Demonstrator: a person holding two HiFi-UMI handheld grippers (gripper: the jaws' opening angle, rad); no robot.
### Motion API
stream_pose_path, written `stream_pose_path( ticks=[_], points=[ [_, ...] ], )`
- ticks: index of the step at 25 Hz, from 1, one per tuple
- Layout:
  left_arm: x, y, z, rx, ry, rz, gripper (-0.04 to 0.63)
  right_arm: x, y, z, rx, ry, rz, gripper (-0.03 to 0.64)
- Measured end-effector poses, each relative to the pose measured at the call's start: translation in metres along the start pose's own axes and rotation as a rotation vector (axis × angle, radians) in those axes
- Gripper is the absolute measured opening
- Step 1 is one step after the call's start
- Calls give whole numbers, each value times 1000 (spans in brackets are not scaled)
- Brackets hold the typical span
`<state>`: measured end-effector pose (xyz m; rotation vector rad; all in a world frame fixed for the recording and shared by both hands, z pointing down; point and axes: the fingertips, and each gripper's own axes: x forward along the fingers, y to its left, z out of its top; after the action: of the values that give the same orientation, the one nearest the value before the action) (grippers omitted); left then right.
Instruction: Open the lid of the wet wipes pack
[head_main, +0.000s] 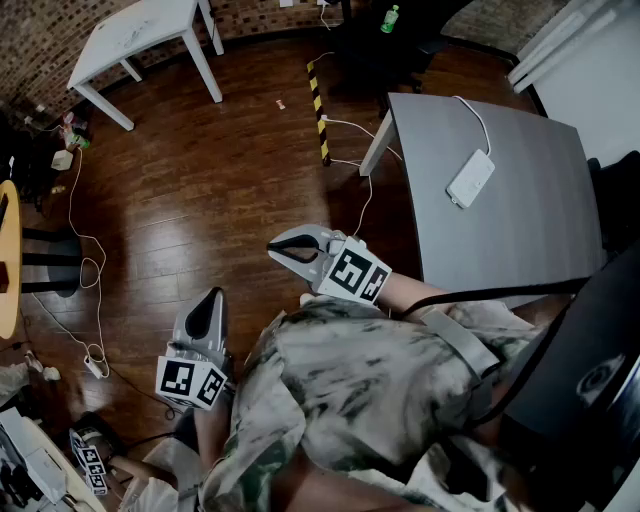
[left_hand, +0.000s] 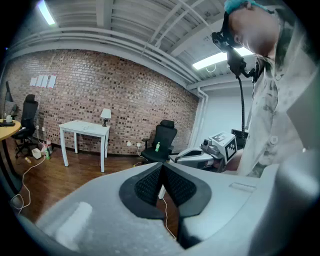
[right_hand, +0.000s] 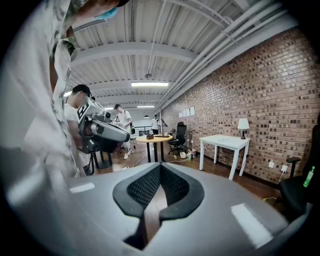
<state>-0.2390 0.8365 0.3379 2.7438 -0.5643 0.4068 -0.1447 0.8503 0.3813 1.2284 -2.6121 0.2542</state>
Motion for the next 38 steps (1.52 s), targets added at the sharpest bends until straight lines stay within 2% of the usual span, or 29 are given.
stream_pose_path(
  ticks=[10, 13, 16, 20, 24, 29, 33, 38],
  points=[
    [25, -3, 10, 33, -5, -28, 2, -15, -20, -1, 0, -8, -13, 8],
    [40, -13, 12, 52, 4, -52, 2, -34, -30, -7, -2, -4, -47, 8],
    [44, -4, 12, 73, 5, -52, 2, -34, -40, -11, 8, -6, -78, 8],
    [44, 20, 16, 43, -9, -45, 2, -20, -48, -8, 35, 2, -97, 8],
    [41, 36, 14, 3, 1, -29, 2, -7, -48, -15, 55, 33, -76, 8],
    [56, 85, 23, -27, -11, -39, 2, 26, -71, -13, 62, 52, -81, 8],
    [86, 137, 39, -63, -23, -73, 2, 49, -106, -11, 93, 92, -131, 8],
    [122, 201, 72, -33, -27, -120, 2, 94, -163, 10, 83, 121, -180, 8]
  ],
)
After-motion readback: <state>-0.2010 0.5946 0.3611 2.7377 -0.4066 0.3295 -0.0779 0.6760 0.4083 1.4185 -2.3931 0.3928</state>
